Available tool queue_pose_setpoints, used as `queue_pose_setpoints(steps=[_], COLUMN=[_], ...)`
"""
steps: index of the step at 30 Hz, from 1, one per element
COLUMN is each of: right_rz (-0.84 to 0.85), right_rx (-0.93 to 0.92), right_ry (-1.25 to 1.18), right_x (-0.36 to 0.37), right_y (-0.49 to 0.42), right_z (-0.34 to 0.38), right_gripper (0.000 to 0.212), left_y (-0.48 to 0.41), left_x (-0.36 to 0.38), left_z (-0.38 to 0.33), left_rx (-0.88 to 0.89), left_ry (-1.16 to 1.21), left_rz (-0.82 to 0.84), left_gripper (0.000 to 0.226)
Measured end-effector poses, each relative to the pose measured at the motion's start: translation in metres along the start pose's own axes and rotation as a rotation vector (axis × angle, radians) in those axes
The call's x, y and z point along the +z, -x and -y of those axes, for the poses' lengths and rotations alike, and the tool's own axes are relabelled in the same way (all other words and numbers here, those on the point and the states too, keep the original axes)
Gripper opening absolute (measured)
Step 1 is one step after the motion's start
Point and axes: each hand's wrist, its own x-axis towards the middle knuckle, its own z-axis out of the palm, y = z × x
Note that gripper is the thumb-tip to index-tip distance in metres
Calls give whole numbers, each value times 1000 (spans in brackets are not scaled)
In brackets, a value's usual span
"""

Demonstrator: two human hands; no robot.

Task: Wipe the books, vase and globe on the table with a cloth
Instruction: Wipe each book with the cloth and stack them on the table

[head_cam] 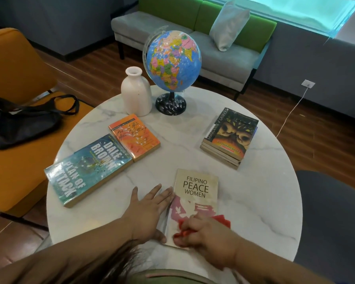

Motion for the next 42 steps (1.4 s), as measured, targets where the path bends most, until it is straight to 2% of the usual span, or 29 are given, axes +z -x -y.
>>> queue_pose_setpoints(steps=[3,4,6,8,10,12,14,17,19,21,23,26,28,30,31,32,33,34,36,38,42], right_rz=[-140,-202,-223,-209,-117,-50,-91,-243,-266,-179,-112,-95,-191,-325,-336,-306,-231,-180,-76,-39,-5], right_rx=[234,285,331,204,74,24,26,224,322,280,157,92,192,315,359,417,555,653,692,583,208], right_ry=[-34,-18,10,84,91,79,61,41,21,74,137,159,150,122,221,279,170,110,178,259,164], right_x=[-12,-10,-7,6,15,10,3,-2,-1,6,13,5,-6,-19,-27,-36,-45,-51,-56,-46,-8], right_y=[2,-2,-12,-14,-1,13,25,36,34,34,39,44,35,24,16,6,-3,-15,-32,-40,-21], right_z=[-18,-19,-7,11,22,17,4,-15,-13,0,7,-7,-23,-43,-53,-59,-60,-59,-46,-27,14], right_gripper=[36,37,39,37,35,37,33,29,31,33,35,34,37,70,73,57,42,48,66,64,45], left_y=[-1,-1,-1,-1,-1,-2,-2,-3,-3,-3,-4,-4,-3,-1,0,1,2,2,2,2,3], left_x=[-3,-4,-5,-4,-4,-3,-2,-1,-1,-1,0,0,-1,-1,-2,-3,-3,-3,-4,-4,-3], left_z=[0,0,-1,0,0,1,2,2,2,2,2,2,0,-1,-2,-3,-4,-5,-7,-8,-8], left_rx=[16,16,12,13,15,14,17,23,26,28,27,21,15,5,0,-5,-8,-11,-15,-24,-103], left_ry=[-28,-37,-46,-49,-52,-43,-42,-37,-30,-23,-23,-7,7,18,15,8,2,-2,-2,5,35], left_rz=[6,7,12,12,11,11,15,13,14,14,14,5,-4,-12,-18,-31,-51,-74,-106,-113,-93], left_gripper=[117,117,116,116,116,117,117,118,118,119,119,119,118,117,116,116,115,114,113,113,110])
